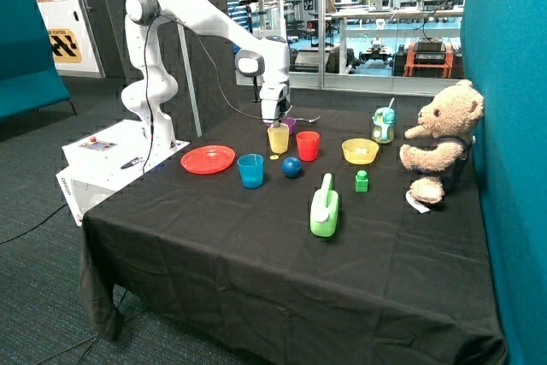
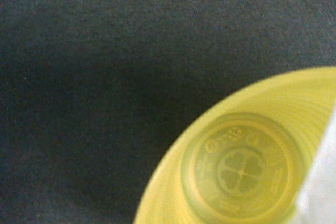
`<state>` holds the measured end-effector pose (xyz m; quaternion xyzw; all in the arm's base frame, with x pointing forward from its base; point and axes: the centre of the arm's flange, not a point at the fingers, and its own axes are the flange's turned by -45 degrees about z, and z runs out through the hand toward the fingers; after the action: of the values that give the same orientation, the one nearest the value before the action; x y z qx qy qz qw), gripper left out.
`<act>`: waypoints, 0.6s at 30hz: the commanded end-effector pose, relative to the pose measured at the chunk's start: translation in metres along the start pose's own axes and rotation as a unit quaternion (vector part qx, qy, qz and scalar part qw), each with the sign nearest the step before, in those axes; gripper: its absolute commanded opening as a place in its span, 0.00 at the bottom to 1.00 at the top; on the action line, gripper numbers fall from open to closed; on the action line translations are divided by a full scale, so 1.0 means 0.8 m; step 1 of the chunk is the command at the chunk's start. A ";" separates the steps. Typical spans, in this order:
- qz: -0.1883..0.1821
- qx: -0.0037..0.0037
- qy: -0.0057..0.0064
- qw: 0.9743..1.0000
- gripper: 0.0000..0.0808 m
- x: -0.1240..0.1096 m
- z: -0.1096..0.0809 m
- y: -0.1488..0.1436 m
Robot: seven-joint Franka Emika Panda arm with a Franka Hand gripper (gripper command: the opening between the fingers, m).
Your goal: Prepare two cups of tea
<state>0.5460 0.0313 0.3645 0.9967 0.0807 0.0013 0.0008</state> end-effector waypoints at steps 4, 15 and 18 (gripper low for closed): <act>0.001 0.001 -0.001 1.000 0.68 0.001 -0.001 0.002; 0.002 0.001 -0.001 1.000 0.65 0.001 -0.010 0.005; 0.002 0.001 -0.001 1.000 0.62 0.001 -0.014 0.008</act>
<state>0.5458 0.0289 0.3676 0.9969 0.0784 0.0038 0.0008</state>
